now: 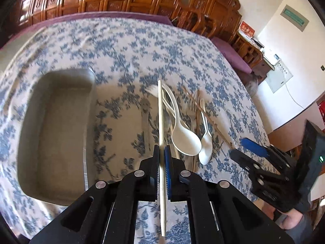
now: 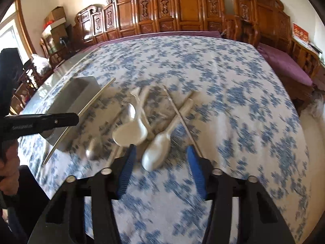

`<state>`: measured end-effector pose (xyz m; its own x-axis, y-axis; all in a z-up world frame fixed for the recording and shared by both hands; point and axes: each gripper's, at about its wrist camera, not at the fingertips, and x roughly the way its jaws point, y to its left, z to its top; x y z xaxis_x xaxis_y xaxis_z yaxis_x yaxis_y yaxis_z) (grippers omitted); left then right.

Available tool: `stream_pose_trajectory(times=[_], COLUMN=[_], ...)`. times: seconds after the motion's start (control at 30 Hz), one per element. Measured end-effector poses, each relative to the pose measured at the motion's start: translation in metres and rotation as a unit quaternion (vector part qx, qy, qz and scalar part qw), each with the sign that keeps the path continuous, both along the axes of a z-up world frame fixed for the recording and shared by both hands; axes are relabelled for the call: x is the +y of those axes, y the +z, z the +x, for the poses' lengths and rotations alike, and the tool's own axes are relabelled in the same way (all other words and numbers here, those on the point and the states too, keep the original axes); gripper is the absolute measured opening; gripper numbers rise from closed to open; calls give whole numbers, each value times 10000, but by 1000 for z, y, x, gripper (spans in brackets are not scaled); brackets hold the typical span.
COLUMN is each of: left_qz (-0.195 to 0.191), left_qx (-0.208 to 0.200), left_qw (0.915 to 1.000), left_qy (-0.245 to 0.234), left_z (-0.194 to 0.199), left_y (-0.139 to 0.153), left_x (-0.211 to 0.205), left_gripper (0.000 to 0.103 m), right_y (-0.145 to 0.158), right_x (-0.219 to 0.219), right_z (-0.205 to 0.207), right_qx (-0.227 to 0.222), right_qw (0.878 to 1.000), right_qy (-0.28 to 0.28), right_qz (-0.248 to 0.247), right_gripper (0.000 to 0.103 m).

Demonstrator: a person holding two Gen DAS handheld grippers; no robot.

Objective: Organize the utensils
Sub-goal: 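Grasp a white plastic spoon with the right tool while the left tool lifts the chopstick, then carry the chopstick and white spoon over the steel tray and open both tools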

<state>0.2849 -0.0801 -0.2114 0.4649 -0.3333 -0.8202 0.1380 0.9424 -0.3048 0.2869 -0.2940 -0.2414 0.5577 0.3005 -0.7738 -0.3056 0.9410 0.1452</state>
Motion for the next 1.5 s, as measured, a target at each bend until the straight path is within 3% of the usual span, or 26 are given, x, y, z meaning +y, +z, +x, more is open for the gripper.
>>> stream_pose_trajectory(times=[0.23, 0.4, 0.6, 0.7, 0.97, 1.33, 1.5], left_qz=[30, 37, -28, -21, -123, -15, 217], left_qx=[-152, -218, -272, -326, -403, -566, -573], left_qw=[9999, 9998, 9996, 9994, 9990, 9984, 9980], left_qy=[-2, -17, -86, -136, -168, 24, 161], left_z=[-3, -7, -10, -12, -15, -12, 0], left_y=[13, 15, 16, 17, 19, 33, 31], left_x=[15, 23, 28, 29, 38, 77, 102], left_gripper=[4, 4, 4, 4, 4, 4, 4], right_y=[-13, -24, -33, -38, -34, 10, 32], right_x=[39, 61, 81, 79, 76, 83, 101], right_z=[52, 81, 99, 104, 97, 59, 43], right_qx=[184, 338, 483, 589, 556, 129, -84], right_qw=[9997, 9993, 9985, 9981, 9982, 9981, 9967], right_qy=[109, 135, 163, 81, 127, 530, 781], right_qz=[93, 82, -212, -182, -205, -273, -217], right_gripper=[33, 27, 22, 15, 6, 5, 5])
